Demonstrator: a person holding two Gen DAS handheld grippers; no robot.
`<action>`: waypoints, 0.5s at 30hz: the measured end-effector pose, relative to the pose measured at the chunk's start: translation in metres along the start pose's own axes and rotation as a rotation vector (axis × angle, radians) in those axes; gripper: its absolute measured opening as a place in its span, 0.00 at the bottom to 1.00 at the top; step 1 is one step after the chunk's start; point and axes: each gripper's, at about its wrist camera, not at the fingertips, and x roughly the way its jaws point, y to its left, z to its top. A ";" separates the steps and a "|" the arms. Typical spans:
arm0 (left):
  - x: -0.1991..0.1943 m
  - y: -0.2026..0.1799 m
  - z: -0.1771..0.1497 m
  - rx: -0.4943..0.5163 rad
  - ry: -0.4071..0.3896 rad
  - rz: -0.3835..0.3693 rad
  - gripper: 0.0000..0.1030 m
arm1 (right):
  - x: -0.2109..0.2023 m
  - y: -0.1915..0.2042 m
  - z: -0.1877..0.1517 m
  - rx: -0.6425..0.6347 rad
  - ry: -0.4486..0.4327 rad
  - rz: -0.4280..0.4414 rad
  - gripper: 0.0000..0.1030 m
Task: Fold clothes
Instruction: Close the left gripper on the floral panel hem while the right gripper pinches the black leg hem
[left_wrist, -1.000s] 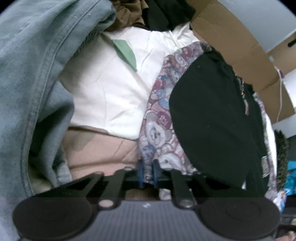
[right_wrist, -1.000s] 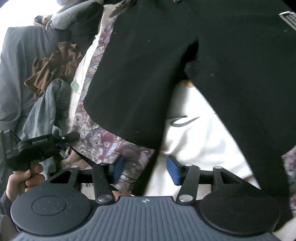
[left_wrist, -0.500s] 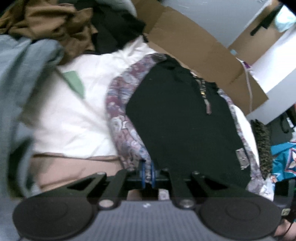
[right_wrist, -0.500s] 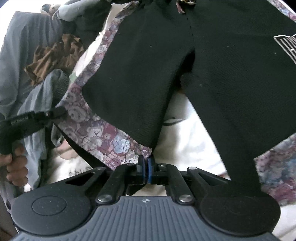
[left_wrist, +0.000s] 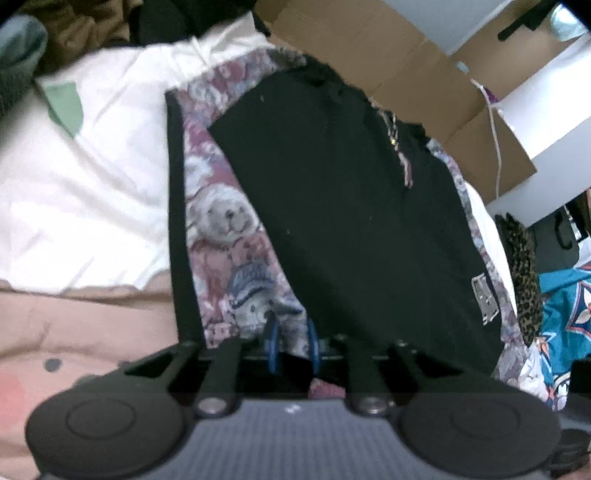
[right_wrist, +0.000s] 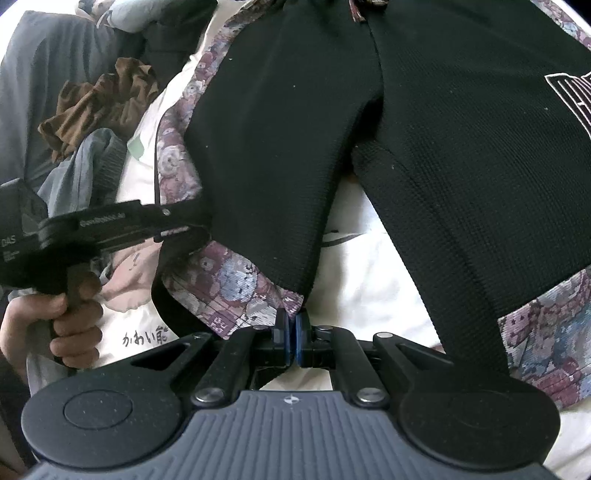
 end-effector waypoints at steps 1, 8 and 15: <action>0.000 -0.001 0.000 0.003 0.005 0.006 0.19 | 0.000 0.000 -0.001 -0.001 -0.001 -0.005 0.01; -0.033 -0.005 0.003 0.008 -0.018 0.005 0.19 | 0.002 0.001 -0.004 0.016 -0.013 -0.029 0.01; -0.059 0.010 0.002 -0.016 -0.077 0.102 0.19 | 0.001 -0.001 -0.005 0.019 -0.014 -0.027 0.01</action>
